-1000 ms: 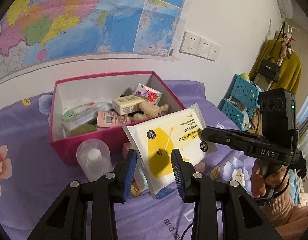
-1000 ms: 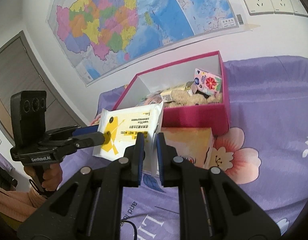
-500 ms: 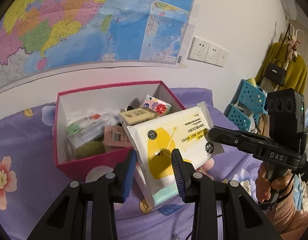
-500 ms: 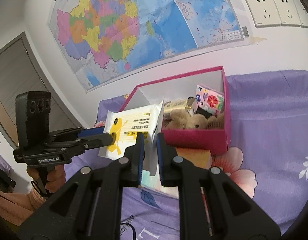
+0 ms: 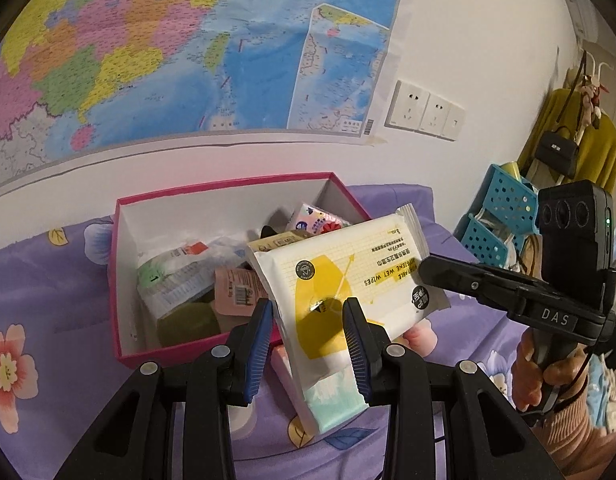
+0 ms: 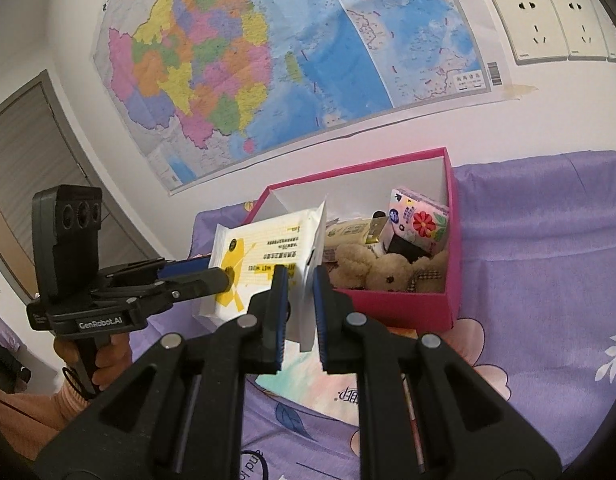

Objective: Organize soft objects
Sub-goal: 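Lower the wet-wipes pack into the pink box with the right tool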

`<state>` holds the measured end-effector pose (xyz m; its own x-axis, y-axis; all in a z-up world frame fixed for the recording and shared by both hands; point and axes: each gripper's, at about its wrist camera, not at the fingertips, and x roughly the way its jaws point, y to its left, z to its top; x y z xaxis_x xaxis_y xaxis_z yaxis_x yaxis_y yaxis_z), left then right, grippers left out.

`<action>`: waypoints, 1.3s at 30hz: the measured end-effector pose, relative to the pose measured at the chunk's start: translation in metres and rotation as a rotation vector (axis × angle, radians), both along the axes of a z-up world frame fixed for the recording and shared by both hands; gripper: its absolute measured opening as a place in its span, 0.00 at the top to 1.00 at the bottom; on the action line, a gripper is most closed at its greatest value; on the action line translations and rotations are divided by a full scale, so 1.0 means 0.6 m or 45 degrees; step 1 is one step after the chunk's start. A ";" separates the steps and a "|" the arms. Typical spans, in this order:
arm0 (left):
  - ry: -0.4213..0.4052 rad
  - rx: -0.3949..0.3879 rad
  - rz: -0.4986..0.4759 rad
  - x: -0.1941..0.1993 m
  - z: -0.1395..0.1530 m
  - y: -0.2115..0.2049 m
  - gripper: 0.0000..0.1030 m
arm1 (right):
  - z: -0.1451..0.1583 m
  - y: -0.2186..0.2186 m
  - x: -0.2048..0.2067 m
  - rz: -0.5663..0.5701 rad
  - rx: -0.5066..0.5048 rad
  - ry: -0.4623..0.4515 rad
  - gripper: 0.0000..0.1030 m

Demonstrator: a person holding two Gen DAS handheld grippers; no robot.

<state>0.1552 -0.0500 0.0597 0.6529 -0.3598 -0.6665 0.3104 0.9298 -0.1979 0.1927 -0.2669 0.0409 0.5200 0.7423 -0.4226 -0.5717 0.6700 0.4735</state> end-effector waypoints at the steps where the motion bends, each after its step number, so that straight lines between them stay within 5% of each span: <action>1: -0.001 0.001 0.001 0.001 0.000 0.000 0.66 | 0.000 0.000 0.002 0.000 0.003 0.000 0.85; 39: 0.019 0.021 0.057 0.063 0.007 0.016 0.66 | 0.017 0.025 0.051 0.008 0.021 -0.022 0.85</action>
